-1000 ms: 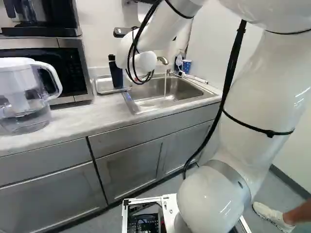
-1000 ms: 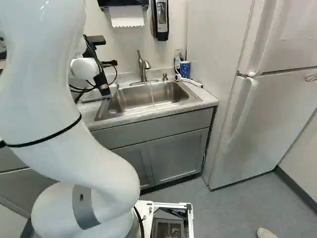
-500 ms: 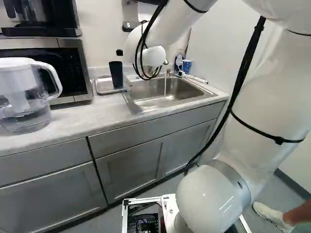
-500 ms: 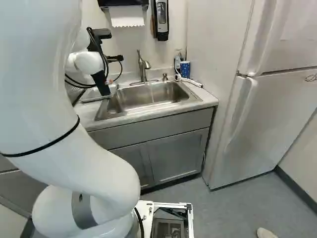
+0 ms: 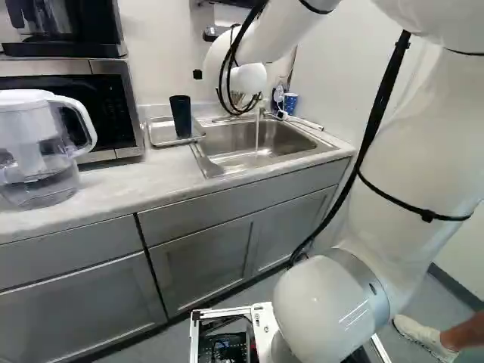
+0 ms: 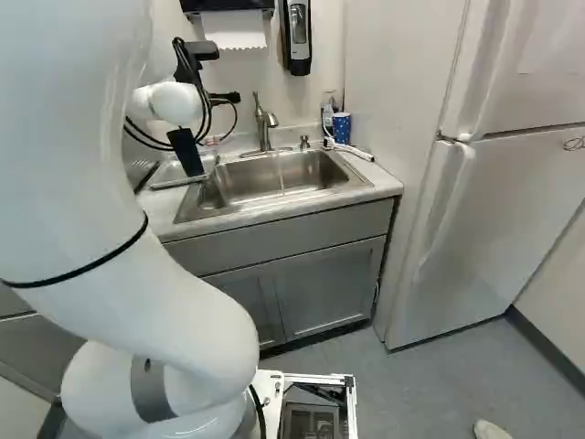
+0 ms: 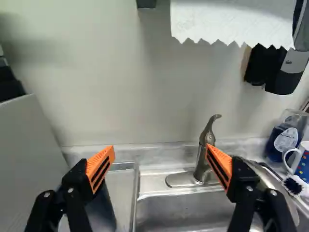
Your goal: Rinse the cup and place it in the tray
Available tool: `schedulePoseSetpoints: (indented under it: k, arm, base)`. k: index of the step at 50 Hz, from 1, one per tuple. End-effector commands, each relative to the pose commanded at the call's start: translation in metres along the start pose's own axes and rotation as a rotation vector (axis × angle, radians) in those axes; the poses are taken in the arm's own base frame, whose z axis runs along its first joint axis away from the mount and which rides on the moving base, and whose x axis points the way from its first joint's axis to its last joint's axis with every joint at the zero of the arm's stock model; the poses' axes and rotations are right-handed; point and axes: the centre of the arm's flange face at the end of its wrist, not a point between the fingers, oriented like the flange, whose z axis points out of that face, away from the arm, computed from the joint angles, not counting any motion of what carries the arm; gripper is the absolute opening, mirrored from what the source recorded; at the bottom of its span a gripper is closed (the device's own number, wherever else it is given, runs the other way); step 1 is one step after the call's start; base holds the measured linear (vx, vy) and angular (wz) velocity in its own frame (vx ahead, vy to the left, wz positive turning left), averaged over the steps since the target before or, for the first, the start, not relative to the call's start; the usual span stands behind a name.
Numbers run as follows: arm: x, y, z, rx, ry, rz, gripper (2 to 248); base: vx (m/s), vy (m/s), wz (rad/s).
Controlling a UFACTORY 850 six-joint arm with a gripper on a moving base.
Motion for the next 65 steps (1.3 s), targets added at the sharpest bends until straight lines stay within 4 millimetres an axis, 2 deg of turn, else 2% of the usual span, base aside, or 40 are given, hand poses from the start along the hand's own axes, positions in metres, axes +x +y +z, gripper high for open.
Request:
schedulePoseSetpoints:
  k: [26,45,65]
  arm:
    - [0.027,0.031,0.038,-0.054,0.015,0.007,247]
    - [0.045,0.047,0.070,-0.076,0.023,0.011,247]
    - [0.041,0.055,0.110,-0.083,-0.004,0.013,247]
  base:
    - [0.000,0.000,0.000]
    - [0.000,0.000,0.000]
    - [0.000,0.000,0.000]
